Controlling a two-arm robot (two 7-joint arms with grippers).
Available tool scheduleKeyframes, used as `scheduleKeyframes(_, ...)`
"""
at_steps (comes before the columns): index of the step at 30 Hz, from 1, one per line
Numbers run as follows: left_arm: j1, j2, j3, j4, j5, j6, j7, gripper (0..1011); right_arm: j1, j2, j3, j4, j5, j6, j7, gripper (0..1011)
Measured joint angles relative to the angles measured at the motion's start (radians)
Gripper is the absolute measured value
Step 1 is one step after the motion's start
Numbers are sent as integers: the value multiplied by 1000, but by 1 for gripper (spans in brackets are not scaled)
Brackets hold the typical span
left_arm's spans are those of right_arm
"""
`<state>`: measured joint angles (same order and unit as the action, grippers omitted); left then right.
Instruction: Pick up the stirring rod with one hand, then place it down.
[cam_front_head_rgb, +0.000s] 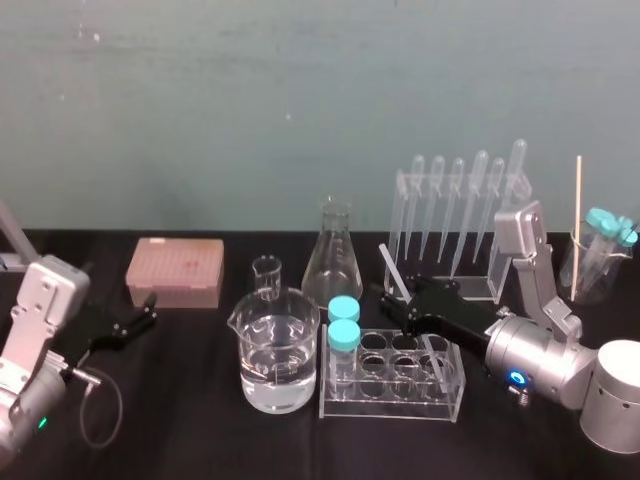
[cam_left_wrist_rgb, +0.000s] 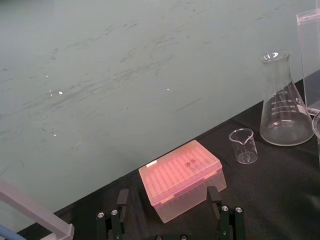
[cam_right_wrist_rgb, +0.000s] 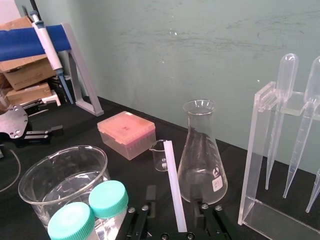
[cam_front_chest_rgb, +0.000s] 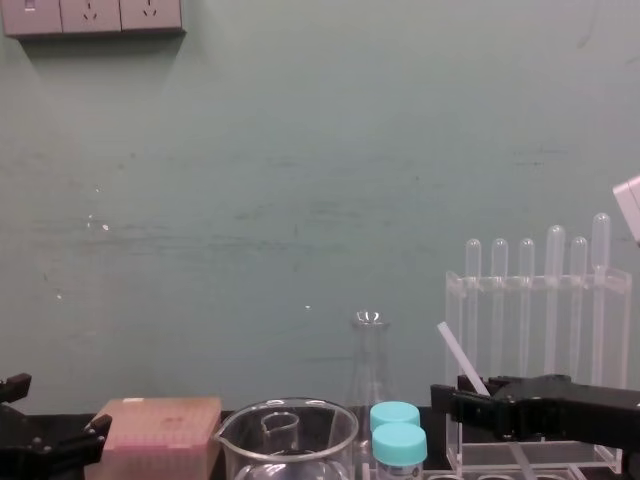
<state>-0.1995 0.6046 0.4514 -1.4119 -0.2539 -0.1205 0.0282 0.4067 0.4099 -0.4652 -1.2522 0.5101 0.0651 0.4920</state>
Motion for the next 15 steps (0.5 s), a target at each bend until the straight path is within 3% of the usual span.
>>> scheduleKeyframes(9, 0, 0, 0, 0, 0, 0, 0, 1000, 1, 0, 1, 0, 1, -2, 1, 148)
scheduleKeyframes(15, 0, 0, 0, 0, 0, 0, 0, 1000, 1, 0, 1, -1, 1, -2, 1, 72)
